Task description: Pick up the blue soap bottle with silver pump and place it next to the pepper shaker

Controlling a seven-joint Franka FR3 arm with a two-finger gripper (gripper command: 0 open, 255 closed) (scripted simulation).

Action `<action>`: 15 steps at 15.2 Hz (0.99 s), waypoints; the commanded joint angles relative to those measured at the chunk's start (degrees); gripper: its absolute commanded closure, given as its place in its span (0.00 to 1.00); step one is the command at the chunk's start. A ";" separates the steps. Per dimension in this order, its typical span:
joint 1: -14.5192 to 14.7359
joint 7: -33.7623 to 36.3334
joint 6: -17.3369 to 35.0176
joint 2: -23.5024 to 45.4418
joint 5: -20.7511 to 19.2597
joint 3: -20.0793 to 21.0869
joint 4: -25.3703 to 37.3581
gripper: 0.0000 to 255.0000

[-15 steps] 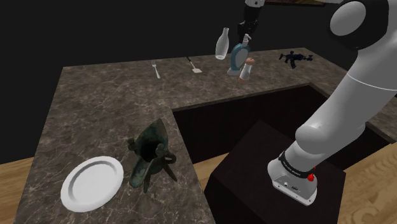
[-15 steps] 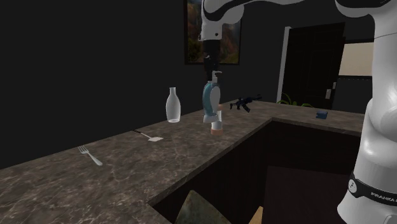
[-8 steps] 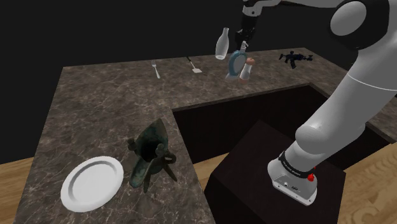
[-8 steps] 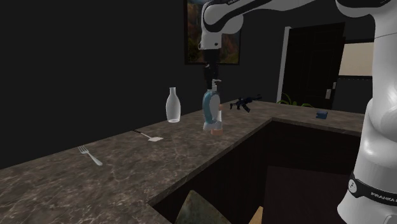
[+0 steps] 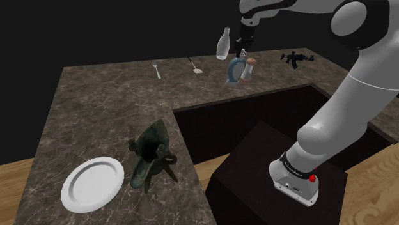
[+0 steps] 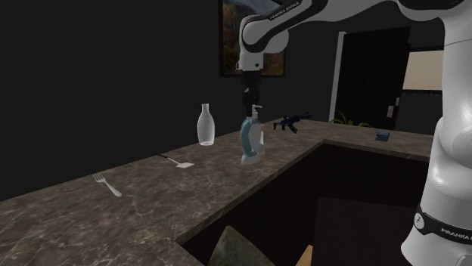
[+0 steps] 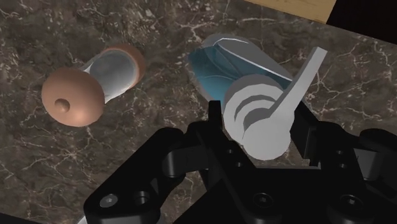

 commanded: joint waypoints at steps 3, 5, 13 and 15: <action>-0.02 0.06 2.85 0.64 0.00 -0.01 -2.15 1.00; -0.03 0.09 4.29 1.00 0.01 -0.01 -3.24 1.00; -0.04 0.15 6.74 1.73 0.02 -0.01 -4.96 1.00; -0.04 0.15 6.74 1.73 0.02 -0.01 -4.96 1.00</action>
